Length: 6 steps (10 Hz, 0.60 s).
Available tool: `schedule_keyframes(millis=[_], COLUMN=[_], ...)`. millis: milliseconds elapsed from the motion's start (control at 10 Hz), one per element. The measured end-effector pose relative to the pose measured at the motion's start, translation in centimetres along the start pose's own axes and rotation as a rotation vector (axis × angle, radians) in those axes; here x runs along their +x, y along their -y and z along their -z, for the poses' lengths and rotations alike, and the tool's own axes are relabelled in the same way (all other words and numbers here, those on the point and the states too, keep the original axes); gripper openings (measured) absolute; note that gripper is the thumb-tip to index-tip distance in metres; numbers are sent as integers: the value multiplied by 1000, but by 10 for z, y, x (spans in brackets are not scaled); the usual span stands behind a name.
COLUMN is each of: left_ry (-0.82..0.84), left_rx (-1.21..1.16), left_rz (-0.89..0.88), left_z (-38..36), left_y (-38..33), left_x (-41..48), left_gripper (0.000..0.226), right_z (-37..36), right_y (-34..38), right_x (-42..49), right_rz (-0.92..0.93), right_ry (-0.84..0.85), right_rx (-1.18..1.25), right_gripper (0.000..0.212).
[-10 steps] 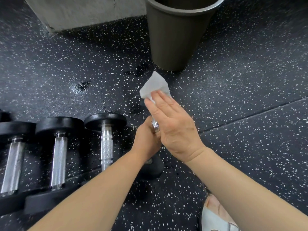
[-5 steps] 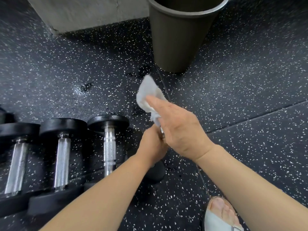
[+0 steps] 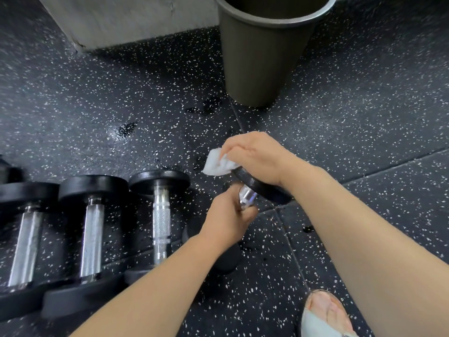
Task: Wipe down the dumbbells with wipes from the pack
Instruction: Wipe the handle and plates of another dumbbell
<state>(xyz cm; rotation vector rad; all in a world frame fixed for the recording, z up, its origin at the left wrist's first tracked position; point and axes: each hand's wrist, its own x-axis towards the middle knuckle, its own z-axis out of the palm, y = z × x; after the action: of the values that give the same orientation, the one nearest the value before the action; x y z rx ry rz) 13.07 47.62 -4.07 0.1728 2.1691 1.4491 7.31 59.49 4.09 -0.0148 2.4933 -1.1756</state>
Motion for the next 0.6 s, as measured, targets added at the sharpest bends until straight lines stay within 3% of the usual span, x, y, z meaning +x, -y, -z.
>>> schedule_keyframes(millis=[100,200,300,400,500,600], left_ry=[74,95,87,50,18,-1], left_rx=[-42,-27,-2,77,74,-22], left_rz=[-30,-32,-58,-130,-150,-44], left_z=[-1,0,4,10,12,12], left_y=[-2,0,1,-1,2,-4], left_x=[-3,0,1,-2,-6,-4], left_gripper=[30,34,34,41,44,42], right_z=[4,6,5,1,-6,-19], right_y=[-8,-18,-26,-36,-44,-52], right_x=[8,6,-7,-23,-32,-42], right_rz=[-121,-245,-409,-548,-664,-672], right_ry=[55,0,-72,-116,-285,-449], right_rx=[63,106,437,680,809,961], right_gripper=[21,28,14,15,10,15])
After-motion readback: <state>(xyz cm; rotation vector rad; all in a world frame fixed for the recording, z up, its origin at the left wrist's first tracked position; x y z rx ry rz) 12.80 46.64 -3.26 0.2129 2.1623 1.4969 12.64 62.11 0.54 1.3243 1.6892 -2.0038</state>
